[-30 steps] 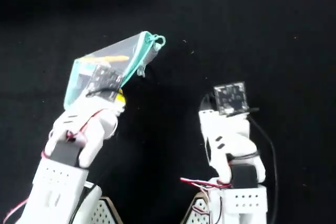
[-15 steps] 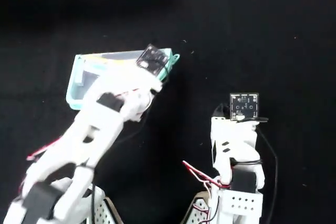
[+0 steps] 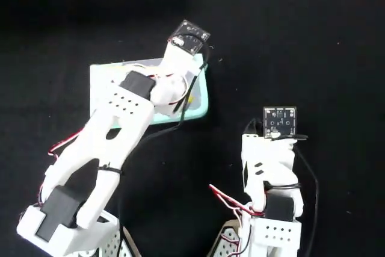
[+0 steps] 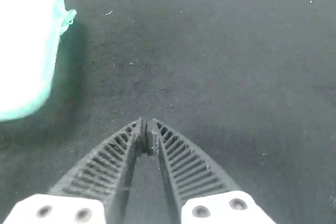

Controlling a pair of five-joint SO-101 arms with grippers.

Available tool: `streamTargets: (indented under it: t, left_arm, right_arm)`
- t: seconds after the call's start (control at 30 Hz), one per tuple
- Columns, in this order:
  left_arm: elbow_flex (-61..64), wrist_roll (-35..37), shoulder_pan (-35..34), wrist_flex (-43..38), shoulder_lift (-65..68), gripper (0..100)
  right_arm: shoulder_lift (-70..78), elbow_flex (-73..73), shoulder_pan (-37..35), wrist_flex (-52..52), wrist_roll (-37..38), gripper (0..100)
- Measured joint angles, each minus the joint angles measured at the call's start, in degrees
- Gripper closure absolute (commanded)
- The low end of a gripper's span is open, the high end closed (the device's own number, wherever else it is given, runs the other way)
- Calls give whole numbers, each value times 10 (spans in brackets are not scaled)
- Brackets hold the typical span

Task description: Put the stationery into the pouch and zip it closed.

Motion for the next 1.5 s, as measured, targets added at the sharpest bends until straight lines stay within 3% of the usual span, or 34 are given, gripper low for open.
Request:
streamTargets:
  t: [0.17, 0.3, 0.5, 0.83, 1.0, 1.3, 1.5]
  left_arm:
    - [-46, -25, -12, 152, -5, 812]
    - [-46, -37, -54, 208, -81, 982]
    - [82, -41, -157, 165, -250, 966]
    - [561, -47, -309, 1, -702, 963]
    - [732, -47, -348, -20, -915, 963]
    - [814, -46, -296, -9, -899, 964]
    - [829, -45, -285, 57, -930, 964]
  right_arm:
    - [0, 0, 0, 0, 0, 984]
    - [0, 0, 0, 0, 0, 984]
    - [0, 0, 0, 0, 0, 984]
    - [0, 0, 0, 0, -1, 984]
    - [0, 0, -11, 4, -2, 984]
    - [0, 0, -158, 65, -1, 984]
    - [0, 0, -229, 108, -1, 984]
